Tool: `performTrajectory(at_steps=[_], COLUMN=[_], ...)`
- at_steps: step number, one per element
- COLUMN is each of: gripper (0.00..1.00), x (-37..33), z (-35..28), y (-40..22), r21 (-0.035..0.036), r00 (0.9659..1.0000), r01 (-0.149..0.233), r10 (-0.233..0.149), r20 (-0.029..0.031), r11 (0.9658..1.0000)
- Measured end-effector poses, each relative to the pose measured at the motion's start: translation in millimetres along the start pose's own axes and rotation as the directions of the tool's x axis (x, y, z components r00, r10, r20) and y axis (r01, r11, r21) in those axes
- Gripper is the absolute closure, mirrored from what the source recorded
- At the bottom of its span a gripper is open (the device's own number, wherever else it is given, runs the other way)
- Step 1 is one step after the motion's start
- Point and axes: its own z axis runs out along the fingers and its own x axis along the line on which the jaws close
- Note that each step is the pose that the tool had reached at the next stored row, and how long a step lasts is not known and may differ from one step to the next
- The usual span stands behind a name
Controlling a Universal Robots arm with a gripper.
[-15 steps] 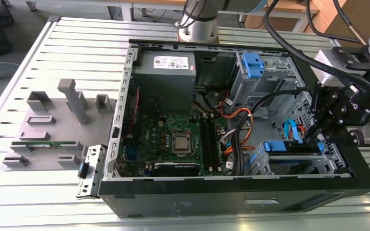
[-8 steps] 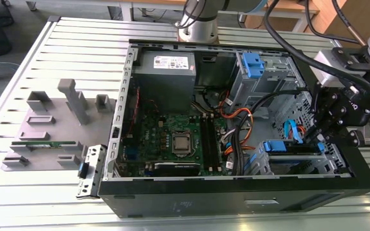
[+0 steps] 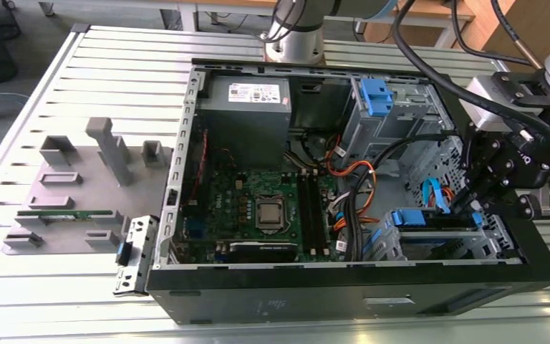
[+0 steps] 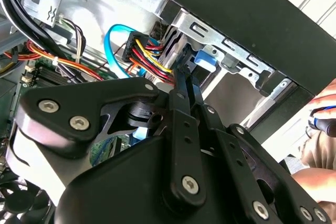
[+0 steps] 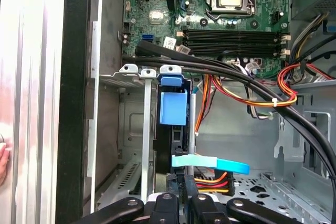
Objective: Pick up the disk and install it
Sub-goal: 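Insert the second disk wire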
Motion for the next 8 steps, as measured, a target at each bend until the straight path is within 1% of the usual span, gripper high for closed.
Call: performTrajectory(at_steps=[8], gripper=[0.84], x=[0.2], z=[0.5], y=[0.4], r21=[0.0000], r00=[1.0000], r01=[0.000], r10=[0.000], r20=[-0.0018], r11=[1.0000])
